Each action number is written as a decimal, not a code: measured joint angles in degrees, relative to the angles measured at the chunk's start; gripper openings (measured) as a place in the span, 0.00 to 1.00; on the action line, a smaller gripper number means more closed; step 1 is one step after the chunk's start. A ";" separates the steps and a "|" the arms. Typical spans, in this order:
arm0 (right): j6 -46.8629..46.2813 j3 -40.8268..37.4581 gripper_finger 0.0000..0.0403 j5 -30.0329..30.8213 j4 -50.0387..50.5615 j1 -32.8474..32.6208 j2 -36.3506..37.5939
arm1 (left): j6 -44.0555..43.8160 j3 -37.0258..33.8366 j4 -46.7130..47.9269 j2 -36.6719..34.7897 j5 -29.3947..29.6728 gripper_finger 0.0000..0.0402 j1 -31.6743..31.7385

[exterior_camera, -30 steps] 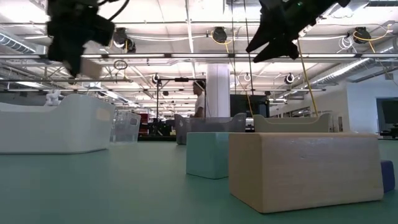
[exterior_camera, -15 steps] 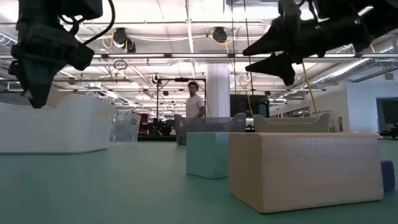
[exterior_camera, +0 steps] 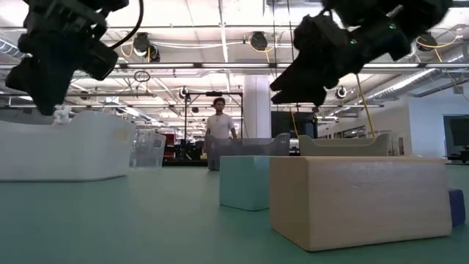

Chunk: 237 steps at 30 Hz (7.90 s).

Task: Sort & place blocks by color
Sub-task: Put the top blue block into the transparent bin, then put the green block into the gray bin

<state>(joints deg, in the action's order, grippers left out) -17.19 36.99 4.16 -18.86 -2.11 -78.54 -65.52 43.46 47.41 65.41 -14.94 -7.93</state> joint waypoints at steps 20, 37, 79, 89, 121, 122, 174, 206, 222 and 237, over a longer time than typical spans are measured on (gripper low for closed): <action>13.40 6.45 0.63 -1.77 -14.01 -7.47 -21.51 | 1.56 0.04 -56.90 -2.15 6.69 0.35 -0.60; 4.32 6.45 0.51 3.33 -15.86 -7.76 -29.15 | 3.56 0.04 -61.39 -2.14 7.65 0.36 -4.59; 29.84 6.40 0.28 9.13 -20.43 -5.72 14.27 | 33.03 0.07 -92.25 7.54 31.04 0.36 1.61; 34.73 6.40 0.28 9.05 -24.22 -5.72 14.22 | 21.39 0.07 -102.44 14.27 25.33 0.51 3.97; 36.13 13.15 0.28 -7.47 -47.10 1.61 -6.60 | 6.56 5.84 -107.51 18.80 12.16 0.64 8.62; 36.11 13.18 0.28 -7.47 -47.08 1.71 -6.59 | 6.55 5.89 -107.53 18.79 11.64 0.63 8.65; 5.55 13.14 0.58 6.91 9.16 2.80 14.45 | 8.33 5.99 -108.22 18.42 -1.45 0.35 17.19; -18.36 11.82 0.58 18.67 39.81 2.95 14.16 | 35.07 5.95 -30.46 12.49 -9.04 0.35 44.90; -22.60 -4.59 0.58 18.27 6.33 5.79 9.41 | 37.96 4.07 -0.93 7.38 16.26 0.35 47.81; -9.21 -4.69 0.58 4.58 -3.97 7.77 -1.62 | 33.24 4.07 -3.59 7.30 17.59 0.77 47.65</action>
<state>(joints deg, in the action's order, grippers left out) -26.40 32.30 8.73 -22.83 5.65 -80.17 -32.28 47.53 43.83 72.71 2.65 39.72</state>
